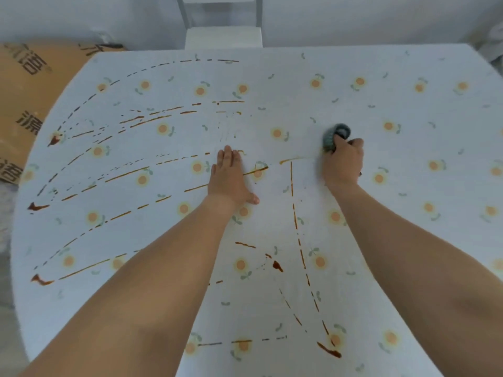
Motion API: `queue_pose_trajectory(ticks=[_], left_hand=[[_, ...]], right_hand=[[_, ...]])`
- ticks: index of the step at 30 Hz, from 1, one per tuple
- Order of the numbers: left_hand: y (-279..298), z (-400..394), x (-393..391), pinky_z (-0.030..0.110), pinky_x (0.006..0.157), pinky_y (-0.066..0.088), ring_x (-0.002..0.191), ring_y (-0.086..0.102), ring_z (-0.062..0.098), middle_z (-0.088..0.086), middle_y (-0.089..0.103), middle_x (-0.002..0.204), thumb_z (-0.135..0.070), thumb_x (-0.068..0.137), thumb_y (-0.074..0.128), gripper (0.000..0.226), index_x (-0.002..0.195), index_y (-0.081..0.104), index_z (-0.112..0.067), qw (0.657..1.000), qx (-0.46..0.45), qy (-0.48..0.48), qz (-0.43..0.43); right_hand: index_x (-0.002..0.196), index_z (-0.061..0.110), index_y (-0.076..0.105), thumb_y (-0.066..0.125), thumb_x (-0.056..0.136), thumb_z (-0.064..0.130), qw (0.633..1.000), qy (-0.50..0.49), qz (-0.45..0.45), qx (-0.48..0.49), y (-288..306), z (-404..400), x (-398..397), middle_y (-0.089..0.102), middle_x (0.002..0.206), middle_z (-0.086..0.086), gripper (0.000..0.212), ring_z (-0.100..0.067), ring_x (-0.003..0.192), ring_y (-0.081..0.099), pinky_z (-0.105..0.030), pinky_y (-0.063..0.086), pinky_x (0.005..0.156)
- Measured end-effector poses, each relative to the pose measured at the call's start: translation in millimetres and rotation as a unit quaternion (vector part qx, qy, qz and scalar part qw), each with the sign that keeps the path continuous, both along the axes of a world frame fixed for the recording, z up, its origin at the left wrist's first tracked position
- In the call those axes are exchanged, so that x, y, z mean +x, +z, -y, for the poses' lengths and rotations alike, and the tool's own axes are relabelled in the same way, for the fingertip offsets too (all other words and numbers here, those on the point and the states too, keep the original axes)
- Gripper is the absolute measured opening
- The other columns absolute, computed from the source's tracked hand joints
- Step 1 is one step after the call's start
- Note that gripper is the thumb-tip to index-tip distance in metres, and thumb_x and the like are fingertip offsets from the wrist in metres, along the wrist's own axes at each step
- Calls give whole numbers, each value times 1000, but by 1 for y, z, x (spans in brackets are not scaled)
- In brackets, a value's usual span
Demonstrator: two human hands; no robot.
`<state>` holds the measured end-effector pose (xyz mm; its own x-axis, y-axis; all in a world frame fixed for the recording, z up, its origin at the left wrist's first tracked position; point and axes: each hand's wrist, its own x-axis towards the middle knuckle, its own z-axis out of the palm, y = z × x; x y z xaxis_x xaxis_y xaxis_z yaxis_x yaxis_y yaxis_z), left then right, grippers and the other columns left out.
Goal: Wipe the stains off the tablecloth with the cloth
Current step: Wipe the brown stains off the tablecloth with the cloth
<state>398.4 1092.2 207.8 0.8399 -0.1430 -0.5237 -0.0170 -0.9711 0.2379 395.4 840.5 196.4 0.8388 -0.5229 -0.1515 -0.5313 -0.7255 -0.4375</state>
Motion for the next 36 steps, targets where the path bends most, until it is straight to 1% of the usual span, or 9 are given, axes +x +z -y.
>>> queue_pose_trajectory(ticks=[3,9,11,16,20,25,27,32,36], left_hand=[[1,2,-21,44,124,7,153,-9,29,14,-9,166,-51,76,79,125,157,-4,-4,1000,10,3,18],[4,-5,-54,42,125,4,152,-17,27,11,-19,164,-58,63,85,143,157,-10,-7,999,27,-9,-22],[4,-3,-53,43,125,6,152,-16,28,11,-18,164,-54,61,88,145,156,-9,-6,999,26,-8,-19],[6,-2,-60,43,125,4,152,-16,28,10,-19,164,-51,67,86,139,157,-10,-7,999,25,12,-18],[9,1,-98,46,124,2,151,-16,33,16,-18,164,-51,77,78,128,156,-10,-4,999,45,16,-2],[8,-13,-122,45,124,8,151,-16,30,11,-20,164,-53,65,86,140,157,-10,-8,998,49,6,-33],[8,-12,-122,46,124,9,152,-15,30,12,-18,164,-50,63,89,142,157,-9,-7,999,40,7,-29],[8,-12,-127,45,124,8,152,-14,31,13,-17,164,-47,69,86,136,157,-8,-8,999,34,12,-21],[7,-7,-151,46,124,5,151,-15,32,14,-16,164,-51,69,84,135,158,-9,-10,999,32,13,-14]], right_hand=[[130,9,56,43,87,-2,1000,21,6,10,3,-51,-6,40,125,-14,47,-33,106,48,-32,41,93],[128,21,58,53,89,7,905,425,-38,-4,8,-114,-23,44,118,-8,42,-27,106,47,-35,44,86],[128,17,59,52,89,7,922,383,-29,-50,7,-74,-33,46,116,-10,41,-30,107,47,-37,45,89],[133,12,52,46,89,4,997,27,-37,-58,5,-7,-64,42,124,-16,45,-35,107,48,-40,46,91],[134,15,53,47,89,5,991,131,-24,-11,9,-78,-69,39,133,-14,47,-33,113,45,-40,46,95],[132,19,52,51,92,10,888,454,-60,-34,10,-104,-84,39,128,-11,41,-30,110,47,-37,45,89],[129,17,56,50,90,7,915,398,-44,-55,9,-68,-92,44,120,-12,40,-32,105,50,-37,45,88],[135,13,51,44,94,10,999,-3,-51,-12,10,-13,-110,41,124,-13,42,-34,101,52,-37,45,86],[132,18,53,46,90,7,991,123,-44,14,9,-83,-120,37,128,-9,44,-30,109,46,-38,47,88]])
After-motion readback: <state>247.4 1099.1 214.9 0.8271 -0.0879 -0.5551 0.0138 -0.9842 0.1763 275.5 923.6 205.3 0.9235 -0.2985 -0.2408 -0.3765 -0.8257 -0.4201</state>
